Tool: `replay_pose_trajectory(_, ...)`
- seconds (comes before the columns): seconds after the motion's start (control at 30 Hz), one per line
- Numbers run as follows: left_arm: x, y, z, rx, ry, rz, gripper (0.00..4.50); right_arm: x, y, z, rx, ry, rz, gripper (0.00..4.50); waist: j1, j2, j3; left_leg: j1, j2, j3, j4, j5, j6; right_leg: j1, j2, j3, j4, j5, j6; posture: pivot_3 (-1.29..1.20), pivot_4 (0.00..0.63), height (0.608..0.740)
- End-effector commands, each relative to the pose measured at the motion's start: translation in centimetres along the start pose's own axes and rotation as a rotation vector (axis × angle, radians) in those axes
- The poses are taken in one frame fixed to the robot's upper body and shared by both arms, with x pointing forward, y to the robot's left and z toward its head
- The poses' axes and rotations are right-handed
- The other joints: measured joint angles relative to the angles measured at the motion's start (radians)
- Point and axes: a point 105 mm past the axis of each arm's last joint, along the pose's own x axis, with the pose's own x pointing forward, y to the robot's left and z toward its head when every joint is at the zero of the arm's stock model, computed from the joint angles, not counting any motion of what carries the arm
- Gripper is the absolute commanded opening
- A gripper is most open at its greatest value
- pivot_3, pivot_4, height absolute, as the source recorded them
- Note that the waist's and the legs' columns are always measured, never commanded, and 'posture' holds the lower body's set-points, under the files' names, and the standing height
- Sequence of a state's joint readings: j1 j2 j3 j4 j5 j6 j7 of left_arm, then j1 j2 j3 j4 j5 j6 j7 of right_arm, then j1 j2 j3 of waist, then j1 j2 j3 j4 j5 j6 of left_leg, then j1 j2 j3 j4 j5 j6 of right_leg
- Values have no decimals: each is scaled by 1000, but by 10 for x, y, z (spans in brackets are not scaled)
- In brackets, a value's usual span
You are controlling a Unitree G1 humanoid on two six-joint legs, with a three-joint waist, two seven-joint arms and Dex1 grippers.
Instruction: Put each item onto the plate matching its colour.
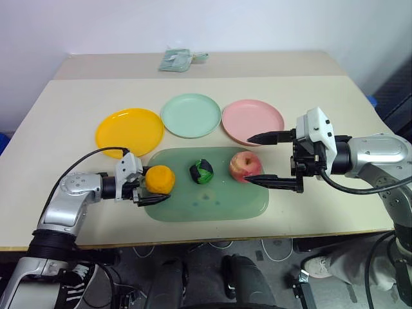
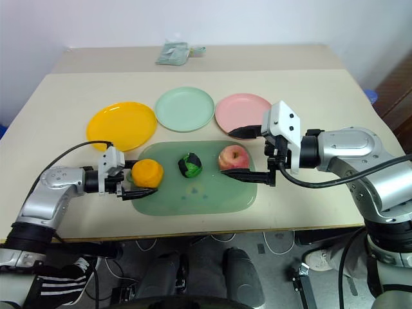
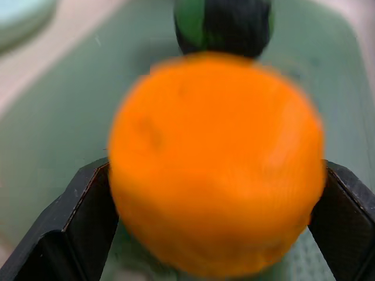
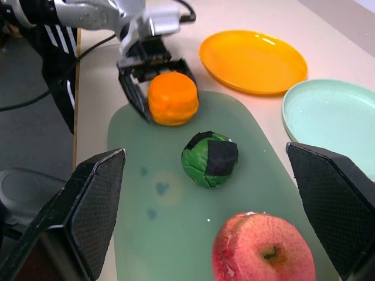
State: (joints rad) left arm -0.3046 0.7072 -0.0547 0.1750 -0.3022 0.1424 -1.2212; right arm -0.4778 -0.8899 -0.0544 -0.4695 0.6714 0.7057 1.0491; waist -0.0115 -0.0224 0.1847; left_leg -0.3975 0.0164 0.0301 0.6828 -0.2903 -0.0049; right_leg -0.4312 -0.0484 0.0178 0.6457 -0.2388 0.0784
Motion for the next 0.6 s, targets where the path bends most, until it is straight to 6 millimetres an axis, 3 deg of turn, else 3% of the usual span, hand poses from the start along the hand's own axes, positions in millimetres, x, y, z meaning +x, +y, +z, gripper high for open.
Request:
replay_pose_trajectory(0.03, 3, 6, 6, -8, -44, 38, 4240, -5, -2, 12, -65, -20, -19, 4499, 2, 0, 0, 0, 0, 0, 0, 0, 0, 0, 0, 0, 0, 0, 0, 0, 150, 734)
replay_pose_trajectory(0.13, 3, 11, 9, 34, -53, 64, 3285, -5, -3, 12, -65, -20, -21, 4500, 2, 0, 0, 0, 0, 0, 0, 0, 0, 0, -1, 0, 0, 0, 0, 0, 150, 734)
replay_pose_trajectory(0.23, 0, 15, 16, 83, -101, 96, 3285, -5, -4, 12, -66, -22, -22, 4500, 0, 0, 0, 0, 0, 0, 0, 0, 0, 0, -1, 0, 0, 0, 0, 0, 150, 734)
replay_pose_trajectory(0.33, -10, 25, 32, 11, -214, 140, 3285, -5, -4, 12, -69, -26, -23, 4500, 0, 0, 0, 0, 0, 0, 0, 0, 0, 0, -1, 0, 0, 0, 0, 0, 150, 734)
replay_pose_trajectory(0.5, -39, 69, 61, -10, -376, 407, 3285, -2, -19, 18, -121, -65, -108, 4500, 1, 0, 0, -1, 0, -1, 1, 0, 0, 0, -1, -1, 0, 1, 2, 0, 150, 734)
replay_pose_trajectory(0.6, -53, 98, 67, -73, -417, 583, 3285, 6, -45, 27, -133, -124, -260, 4500, -2, 0, 0, 0, 0, -1, 1, 0, 0, 0, 0, -1, 0, 2, 3, 0, 150, 734)
